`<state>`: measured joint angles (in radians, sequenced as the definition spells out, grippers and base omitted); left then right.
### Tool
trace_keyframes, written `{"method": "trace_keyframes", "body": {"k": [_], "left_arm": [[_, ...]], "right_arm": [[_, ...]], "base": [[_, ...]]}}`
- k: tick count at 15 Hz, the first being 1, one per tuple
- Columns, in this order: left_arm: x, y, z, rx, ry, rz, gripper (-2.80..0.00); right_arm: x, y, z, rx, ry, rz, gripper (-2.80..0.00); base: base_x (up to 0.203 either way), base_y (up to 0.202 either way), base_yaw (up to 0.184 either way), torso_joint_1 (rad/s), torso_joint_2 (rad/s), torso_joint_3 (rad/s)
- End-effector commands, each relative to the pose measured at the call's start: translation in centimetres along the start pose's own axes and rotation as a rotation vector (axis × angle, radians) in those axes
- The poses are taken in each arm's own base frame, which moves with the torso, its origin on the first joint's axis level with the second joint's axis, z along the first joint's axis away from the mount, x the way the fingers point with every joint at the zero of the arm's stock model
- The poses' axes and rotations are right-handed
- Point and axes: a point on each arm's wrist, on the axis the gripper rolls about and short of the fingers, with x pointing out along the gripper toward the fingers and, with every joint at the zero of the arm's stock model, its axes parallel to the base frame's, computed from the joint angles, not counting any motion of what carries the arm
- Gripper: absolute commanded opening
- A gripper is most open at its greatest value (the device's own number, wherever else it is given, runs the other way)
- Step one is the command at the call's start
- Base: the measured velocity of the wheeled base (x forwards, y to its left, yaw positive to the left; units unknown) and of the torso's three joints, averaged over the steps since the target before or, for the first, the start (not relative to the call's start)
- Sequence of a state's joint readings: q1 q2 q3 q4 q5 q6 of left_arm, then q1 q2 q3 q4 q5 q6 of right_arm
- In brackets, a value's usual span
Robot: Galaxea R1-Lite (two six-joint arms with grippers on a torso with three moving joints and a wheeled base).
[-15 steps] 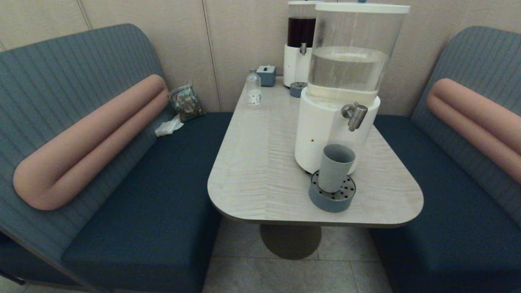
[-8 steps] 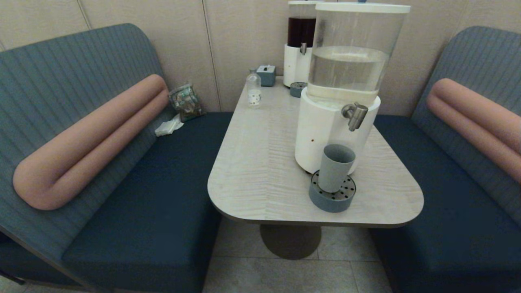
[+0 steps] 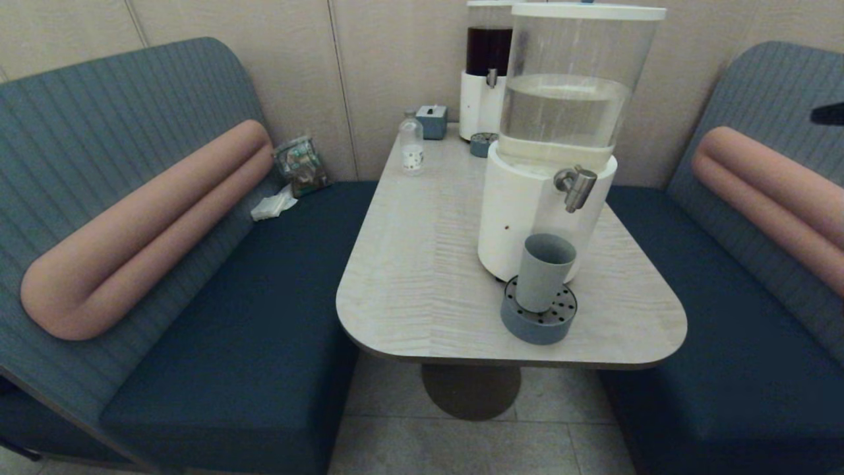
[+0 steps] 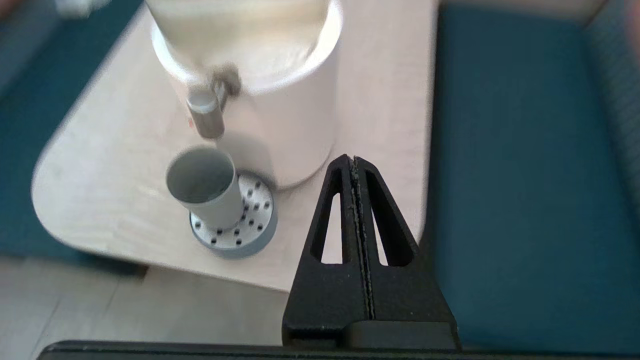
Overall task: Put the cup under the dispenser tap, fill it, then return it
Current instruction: Turn on the faucet
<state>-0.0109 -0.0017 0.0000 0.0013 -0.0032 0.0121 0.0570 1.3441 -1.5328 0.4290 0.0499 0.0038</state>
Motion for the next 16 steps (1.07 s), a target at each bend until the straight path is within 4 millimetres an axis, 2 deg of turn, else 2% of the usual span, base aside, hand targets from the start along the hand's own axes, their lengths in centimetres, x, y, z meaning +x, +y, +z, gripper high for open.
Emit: {"method": "trace_keyframes", "body": {"k": [1, 3, 4, 9, 16], "left_arm": [[0.0, 0.0, 0.0, 0.000, 0.000, 0.000, -2.80], [0.0, 0.0, 0.0, 0.000, 0.000, 0.000, -2.80], [0.0, 0.0, 0.0, 0.000, 0.000, 0.000, -2.80], [0.0, 0.0, 0.0, 0.000, 0.000, 0.000, -2.80], [0.0, 0.0, 0.0, 0.000, 0.000, -0.001, -2.80]], "right_arm": [[4.6, 0.3, -1.0, 0.000, 0.105, 0.021, -2.80], [6.6, 1.0, -1.7, -0.005, 0.157, 0.050, -2.80], [7.0, 1.4, -1.9, -0.003, 0.167, 0.068, -2.80], [7.2, 3.4, -2.2, -0.010, 0.181, 0.142, -2.80], [8.1, 4.7, -2.5, -0.007, 0.196, 0.206, -2.80]], "base": [[0.000, 0.000, 0.000, 0.000, 0.00, 0.000], [0.000, 0.000, 0.000, 0.000, 0.00, 0.000], [0.000, 0.000, 0.000, 0.000, 0.00, 0.000], [0.000, 0.000, 0.000, 0.000, 0.00, 0.000], [0.000, 0.000, 0.000, 0.000, 0.00, 0.000]]}}
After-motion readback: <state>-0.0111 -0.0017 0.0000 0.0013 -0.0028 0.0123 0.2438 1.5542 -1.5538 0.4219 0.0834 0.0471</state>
